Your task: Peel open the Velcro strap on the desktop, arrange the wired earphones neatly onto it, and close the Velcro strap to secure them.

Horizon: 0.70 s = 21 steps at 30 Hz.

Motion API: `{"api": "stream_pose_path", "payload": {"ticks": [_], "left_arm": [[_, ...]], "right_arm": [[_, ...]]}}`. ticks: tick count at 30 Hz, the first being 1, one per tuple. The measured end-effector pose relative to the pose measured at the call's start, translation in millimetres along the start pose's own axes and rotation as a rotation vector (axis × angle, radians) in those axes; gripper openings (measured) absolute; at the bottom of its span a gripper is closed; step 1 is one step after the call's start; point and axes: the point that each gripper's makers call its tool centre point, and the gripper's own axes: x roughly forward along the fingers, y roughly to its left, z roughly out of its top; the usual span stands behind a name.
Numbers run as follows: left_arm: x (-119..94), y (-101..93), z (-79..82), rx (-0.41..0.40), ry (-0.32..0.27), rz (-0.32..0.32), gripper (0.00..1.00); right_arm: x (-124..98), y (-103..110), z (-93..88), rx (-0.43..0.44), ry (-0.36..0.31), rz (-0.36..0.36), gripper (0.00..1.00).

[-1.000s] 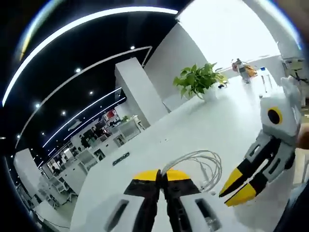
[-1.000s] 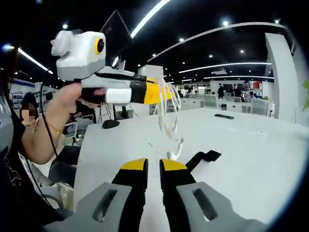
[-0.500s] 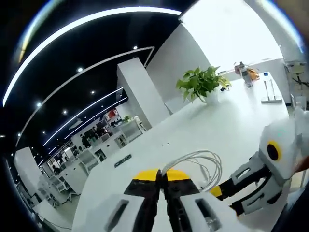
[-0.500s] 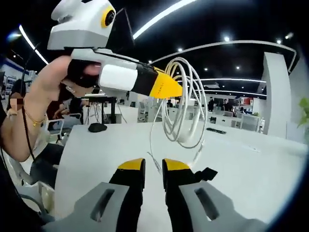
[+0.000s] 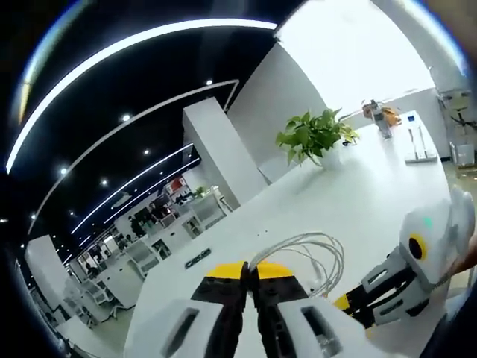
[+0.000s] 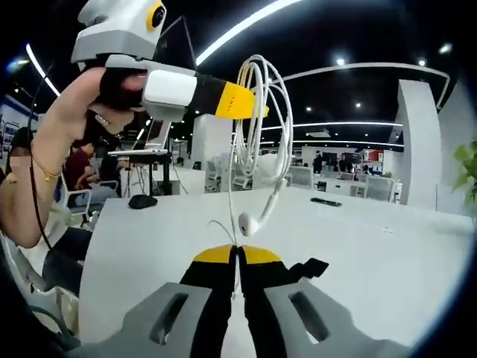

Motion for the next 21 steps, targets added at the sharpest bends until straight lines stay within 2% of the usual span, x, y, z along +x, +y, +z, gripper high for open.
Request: {"api": "stream_pose_path", "payload": {"ticks": [2, 5, 6, 8, 11, 14, 17, 18, 21], "left_arm": [[-2, 1.4, 0.0, -0.002, 0.0, 0.007, 0.07], [-5, 2.3, -0.9, -0.013, 0.001, 0.014, 0.07], [-5, 2.2, -1.1, -0.026, 0.001, 0.017, 0.07], [-6, 1.0, -1.3, -0.068, -0.008, 0.022, 0.07], [-2, 1.5, -9.8, -0.095, 0.009, 0.031, 0.07], [3, 1.3, -20.9, -0.103, 0.042, 0.033, 0.07], [7, -6.6, -28.0, -0.127, 0.059, 0.005, 0.07], [9, -8.8, -30.0, -0.128, 0.064, -0.001, 0.07], [10, -12.2, -33.9, -0.133, 0.071, -0.012, 0.07]], "right_arm": [[-5, -4, 2.0, -0.005, -0.009, -0.018, 0.05], [-16, -18, 7.6, -0.008, -0.039, -0.087, 0.05], [-22, -27, 12.8, -0.017, -0.069, -0.138, 0.05], [-32, -36, 19.4, -0.03, -0.109, -0.195, 0.05], [-50, -36, 28.0, -0.057, -0.144, -0.232, 0.05], [-67, -28, 35.7, -0.154, -0.147, -0.255, 0.05], [-78, -14, 42.0, -0.19, -0.143, -0.238, 0.05], [-81, -8, 43.8, -0.182, -0.139, -0.213, 0.05], [-85, 15, 39.5, -0.087, -0.086, -0.085, 0.05]]}}
